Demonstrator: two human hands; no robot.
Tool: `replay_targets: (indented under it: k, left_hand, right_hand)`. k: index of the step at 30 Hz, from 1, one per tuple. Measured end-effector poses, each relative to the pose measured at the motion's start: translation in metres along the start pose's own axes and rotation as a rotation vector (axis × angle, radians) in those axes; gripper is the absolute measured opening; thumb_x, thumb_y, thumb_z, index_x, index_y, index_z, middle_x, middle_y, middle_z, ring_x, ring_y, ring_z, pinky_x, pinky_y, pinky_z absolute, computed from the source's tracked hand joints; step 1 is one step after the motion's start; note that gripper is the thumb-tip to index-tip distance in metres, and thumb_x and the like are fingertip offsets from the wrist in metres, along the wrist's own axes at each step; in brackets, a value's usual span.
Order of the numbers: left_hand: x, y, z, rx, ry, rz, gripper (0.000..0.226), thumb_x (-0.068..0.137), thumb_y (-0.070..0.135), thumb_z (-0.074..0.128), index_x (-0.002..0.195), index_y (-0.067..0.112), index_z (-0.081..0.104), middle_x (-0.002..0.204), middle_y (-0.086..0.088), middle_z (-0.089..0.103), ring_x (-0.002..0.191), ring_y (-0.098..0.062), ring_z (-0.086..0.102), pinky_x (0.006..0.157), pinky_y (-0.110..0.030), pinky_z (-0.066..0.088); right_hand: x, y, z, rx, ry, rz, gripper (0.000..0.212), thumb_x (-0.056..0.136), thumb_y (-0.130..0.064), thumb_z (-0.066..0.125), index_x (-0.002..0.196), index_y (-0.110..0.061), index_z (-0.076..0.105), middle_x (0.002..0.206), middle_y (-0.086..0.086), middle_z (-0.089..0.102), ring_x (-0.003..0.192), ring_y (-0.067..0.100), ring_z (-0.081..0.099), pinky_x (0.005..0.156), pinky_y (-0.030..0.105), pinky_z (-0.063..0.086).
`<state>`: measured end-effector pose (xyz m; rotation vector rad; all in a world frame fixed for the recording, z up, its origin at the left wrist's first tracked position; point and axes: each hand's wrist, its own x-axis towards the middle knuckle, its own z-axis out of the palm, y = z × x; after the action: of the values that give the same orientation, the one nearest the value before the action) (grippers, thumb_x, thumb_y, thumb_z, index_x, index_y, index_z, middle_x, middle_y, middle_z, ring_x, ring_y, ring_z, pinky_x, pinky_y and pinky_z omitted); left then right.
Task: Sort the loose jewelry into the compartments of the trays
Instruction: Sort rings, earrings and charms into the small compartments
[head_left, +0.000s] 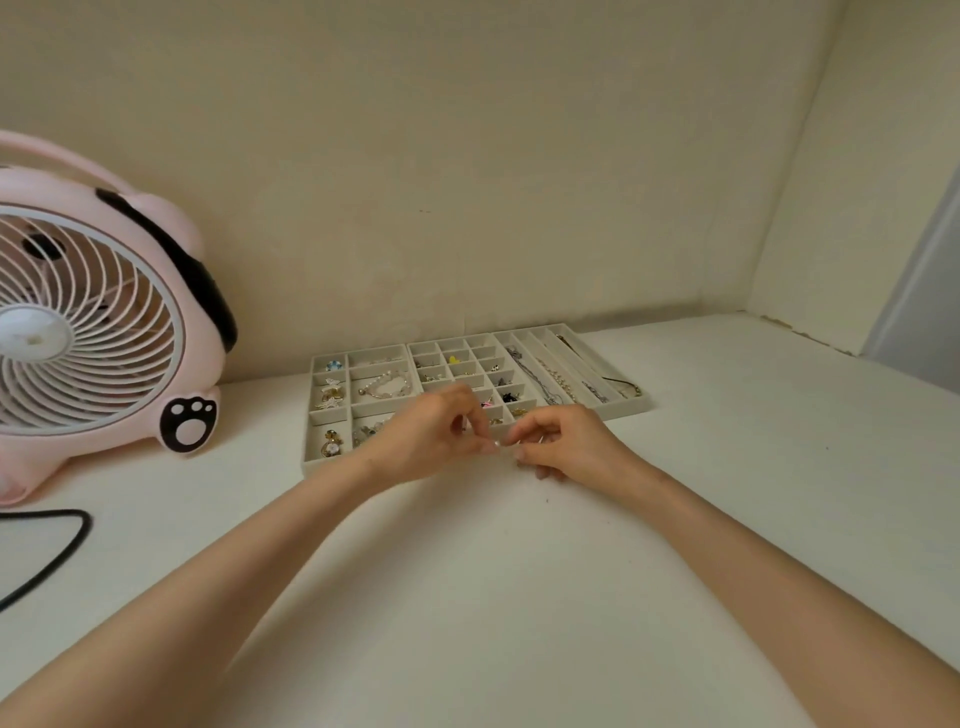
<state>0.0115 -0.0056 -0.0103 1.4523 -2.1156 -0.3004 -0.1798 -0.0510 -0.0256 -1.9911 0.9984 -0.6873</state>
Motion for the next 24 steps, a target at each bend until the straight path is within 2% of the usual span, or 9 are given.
replay_targets:
  k: [4,7,11,17,20,24]
  left_hand:
    - [0.019,-0.019,-0.013,0.059,0.134,-0.106,0.015,0.079,0.027,0.072,0.078,0.016,0.062,0.081,0.009,0.051,0.069,-0.013,0.049,0.064,-0.028,0.038]
    - [0.039,-0.039,-0.019,0.108,0.214,-0.207,0.016,0.082,0.028,0.069,0.08,0.014,0.062,0.086,0.006,0.05,0.071,-0.013,0.047,0.062,-0.026,0.034]
    - [0.068,-0.064,-0.027,0.139,0.308,-0.34,0.017,0.085,0.03,0.066,0.08,0.015,0.059,0.092,0.001,0.05,0.082,-0.016,0.049,0.069,-0.027,0.035]
    - [0.099,-0.091,-0.03,0.234,0.326,-0.472,0.017,0.088,0.027,0.062,0.089,0.01,0.062,0.103,-0.008,0.056,0.086,-0.021,0.052,0.072,-0.029,0.04]
    - [0.106,-0.099,-0.026,0.331,0.331,-0.513,0.015,0.09,0.022,0.058,0.094,0.009,0.063,0.106,-0.01,0.057,0.094,-0.024,0.053,0.075,-0.031,0.042]
    - [0.105,-0.108,-0.021,0.378,0.334,-0.551,0.02,0.09,0.027,0.059,0.097,0.009,0.063,0.108,-0.011,0.058,0.099,-0.027,0.054,0.083,-0.036,0.045]
  right_hand:
    - [0.007,-0.006,-0.001,0.026,0.001,-0.031,0.016,0.083,-0.005,0.068,0.079,-0.02,0.07,0.065,-0.007,0.066,0.055,0.008,0.055,0.053,0.02,0.045]
    - [0.015,-0.012,-0.003,-0.008,0.014,-0.069,0.018,0.083,-0.006,0.068,0.075,-0.022,0.069,0.063,-0.014,0.065,0.053,0.002,0.054,0.053,0.018,0.045]
    - [0.022,-0.016,-0.004,-0.01,0.016,-0.082,0.009,0.084,-0.003,0.067,0.082,-0.011,0.071,0.056,-0.026,0.062,0.047,-0.004,0.051,0.05,0.012,0.042]
    - [0.023,-0.011,0.003,0.024,0.027,-0.071,0.012,0.083,-0.003,0.067,0.082,-0.013,0.071,0.067,-0.005,0.063,0.051,0.003,0.054,0.052,0.013,0.042]
    - [0.022,-0.007,0.005,0.05,0.023,-0.06,0.01,0.083,-0.003,0.067,0.084,-0.012,0.072,0.066,-0.005,0.063,0.053,0.004,0.055,0.052,0.013,0.043]
    - [0.021,-0.005,0.006,0.063,0.029,-0.056,0.011,0.082,-0.004,0.068,0.082,-0.014,0.073,0.063,-0.009,0.062,0.053,0.004,0.055,0.053,0.012,0.043]
